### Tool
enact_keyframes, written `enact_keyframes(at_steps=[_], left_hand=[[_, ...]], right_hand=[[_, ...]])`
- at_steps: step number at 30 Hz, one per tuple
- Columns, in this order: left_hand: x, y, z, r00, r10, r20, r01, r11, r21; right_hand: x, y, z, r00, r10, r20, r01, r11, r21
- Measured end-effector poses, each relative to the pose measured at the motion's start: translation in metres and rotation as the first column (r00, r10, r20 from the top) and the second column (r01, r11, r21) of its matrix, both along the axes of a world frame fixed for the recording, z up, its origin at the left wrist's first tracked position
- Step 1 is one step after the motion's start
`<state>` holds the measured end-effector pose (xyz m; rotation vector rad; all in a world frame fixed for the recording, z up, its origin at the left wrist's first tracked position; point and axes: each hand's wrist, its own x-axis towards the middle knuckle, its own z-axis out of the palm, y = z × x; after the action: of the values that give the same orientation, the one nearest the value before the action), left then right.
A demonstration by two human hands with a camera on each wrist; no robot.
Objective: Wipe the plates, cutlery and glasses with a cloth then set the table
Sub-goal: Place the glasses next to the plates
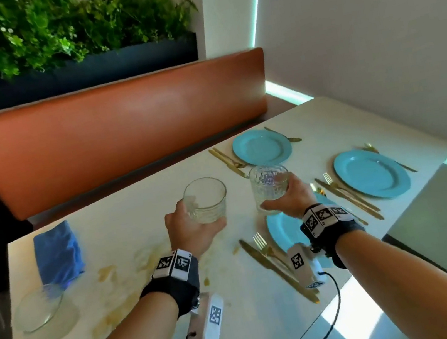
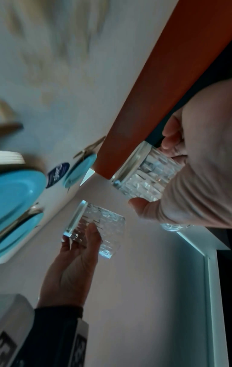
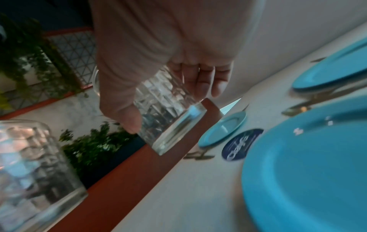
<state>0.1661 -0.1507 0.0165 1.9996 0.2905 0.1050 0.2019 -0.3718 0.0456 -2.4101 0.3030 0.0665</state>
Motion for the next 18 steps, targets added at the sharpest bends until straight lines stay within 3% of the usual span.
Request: enact_keyframes(at_steps=[10, 18], left_hand=[[0.155, -0.158, 0.012, 0.994, -0.101, -0.041, 0.100, 0.995, -0.022], [0.229, -0.225, -0.014, 0.986, -0.137, -0.098, 0.142, 0.989, 0.042]], right_hand=[[0.154, -0.188, 0.001, 0.965, -0.259, -0.045, 0.260, 0.965, 0.028], [0.242, -0.272, -0.040, 0.905, -0.396, -0.155, 0.402, 0.916, 0.008]])
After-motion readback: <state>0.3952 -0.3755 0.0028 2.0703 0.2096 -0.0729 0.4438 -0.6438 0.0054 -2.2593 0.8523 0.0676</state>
